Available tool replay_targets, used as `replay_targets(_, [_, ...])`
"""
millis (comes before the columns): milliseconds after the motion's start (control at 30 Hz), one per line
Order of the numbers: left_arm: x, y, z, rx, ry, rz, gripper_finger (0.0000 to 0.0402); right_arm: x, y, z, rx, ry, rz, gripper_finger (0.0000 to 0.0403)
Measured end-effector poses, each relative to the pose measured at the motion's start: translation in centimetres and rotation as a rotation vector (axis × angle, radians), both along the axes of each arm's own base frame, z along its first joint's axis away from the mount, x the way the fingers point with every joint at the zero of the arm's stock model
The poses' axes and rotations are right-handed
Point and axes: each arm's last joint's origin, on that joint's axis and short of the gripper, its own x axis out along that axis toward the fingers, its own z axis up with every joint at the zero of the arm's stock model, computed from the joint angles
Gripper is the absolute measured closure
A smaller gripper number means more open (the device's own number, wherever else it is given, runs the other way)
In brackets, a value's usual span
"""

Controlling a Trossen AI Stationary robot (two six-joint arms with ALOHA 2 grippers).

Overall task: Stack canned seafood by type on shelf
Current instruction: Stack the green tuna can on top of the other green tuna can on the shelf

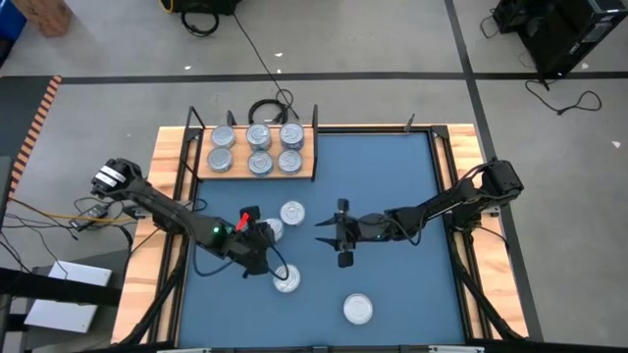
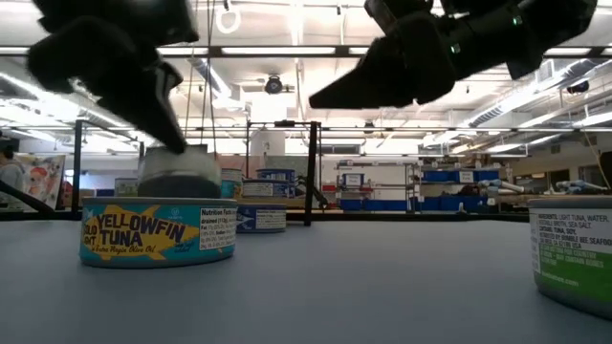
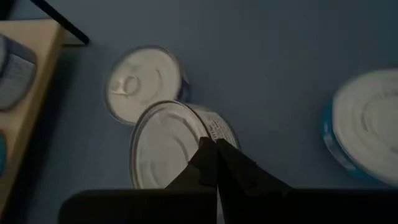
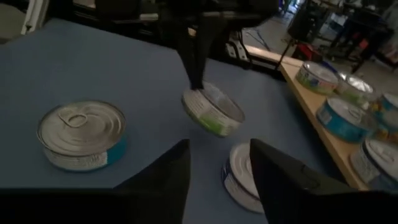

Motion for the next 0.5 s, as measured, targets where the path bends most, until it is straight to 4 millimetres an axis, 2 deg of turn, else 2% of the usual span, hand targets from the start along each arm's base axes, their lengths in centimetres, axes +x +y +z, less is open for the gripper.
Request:
replay_targets(233, [0.5, 1.4, 1.5, 0.109, 0.041, 0.038, 0.0401, 0.7, 0.2, 1.0, -0.01, -0.009, 0.005, 0.0194])
replay_targets(500, [-0.3, 2.8, 3.2, 0.225, 0.113, 0.097, 0.0401, 0.7, 0.2, 0.9, -0.011, -0.003, 0.005, 0.0191])
